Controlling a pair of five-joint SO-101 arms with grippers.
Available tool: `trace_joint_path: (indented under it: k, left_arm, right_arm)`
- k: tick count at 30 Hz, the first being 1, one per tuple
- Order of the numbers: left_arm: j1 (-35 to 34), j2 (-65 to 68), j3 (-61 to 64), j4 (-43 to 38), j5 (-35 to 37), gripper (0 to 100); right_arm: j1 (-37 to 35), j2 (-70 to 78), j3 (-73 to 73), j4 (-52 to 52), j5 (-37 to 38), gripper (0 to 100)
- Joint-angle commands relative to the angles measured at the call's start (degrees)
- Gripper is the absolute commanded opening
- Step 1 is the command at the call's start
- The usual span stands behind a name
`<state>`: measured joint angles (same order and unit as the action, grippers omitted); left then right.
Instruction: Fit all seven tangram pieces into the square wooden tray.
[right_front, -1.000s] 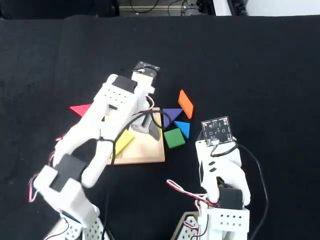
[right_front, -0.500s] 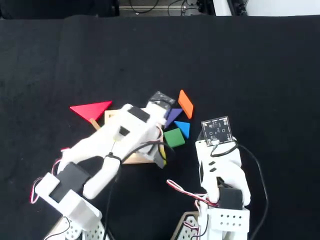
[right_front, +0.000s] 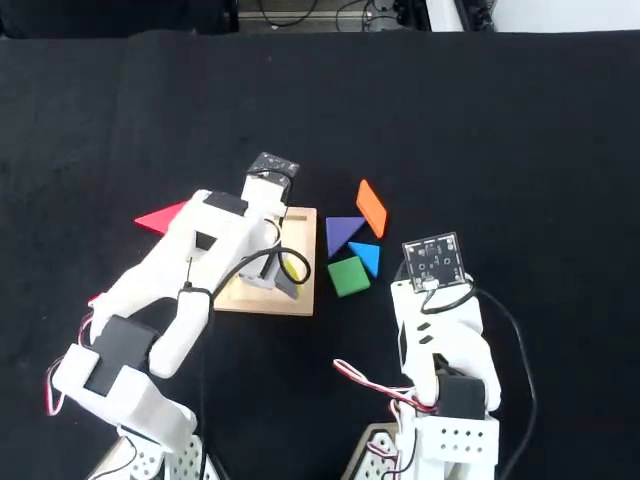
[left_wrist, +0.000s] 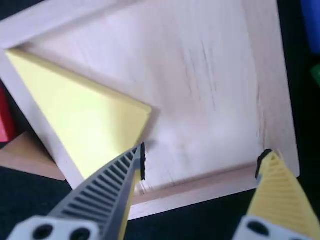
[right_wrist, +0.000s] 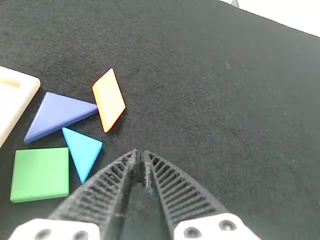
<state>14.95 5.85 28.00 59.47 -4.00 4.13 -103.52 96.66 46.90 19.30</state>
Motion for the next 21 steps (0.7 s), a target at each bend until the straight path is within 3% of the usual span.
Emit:
trace_joint_path:
  k: [1, 8, 11, 14, 16, 19, 21]
  left_arm:
    - [-0.9, -2.6, -0.6, -0.6, -0.7, 36]
    - [-1.8, -2.8, -7.7, 8.6, -0.9, 36]
    - [-7.2, -3.4, -17.5, 15.5, -1.0, 36]
    - [-15.2, -3.4, -27.2, 17.1, -1.2, 36]
    - [-20.0, -3.2, -30.6, 15.5, -8.0, 36]
    - [-23.8, -1.3, -31.6, 12.3, -27.1, 36]
    - [-24.5, 0.4, -31.7, 10.9, -35.0, 36]
  right_arm:
    - [0.6, -1.8, 0.0, 0.3, -0.3, 1.5]
    - [0.6, -1.8, 0.0, 0.3, -0.3, 1.5]
    - [0.6, -1.8, 0.0, 0.3, -0.3, 1.5]
    - [0.6, -1.8, 0.0, 0.3, -0.3, 1.5]
    - [0.6, -1.8, 0.0, 0.3, -0.3, 1.5]
    - [0.6, -1.8, 0.0, 0.3, -0.3, 1.5]
    - [0.6, -1.8, 0.0, 0.3, -0.3, 1.5]
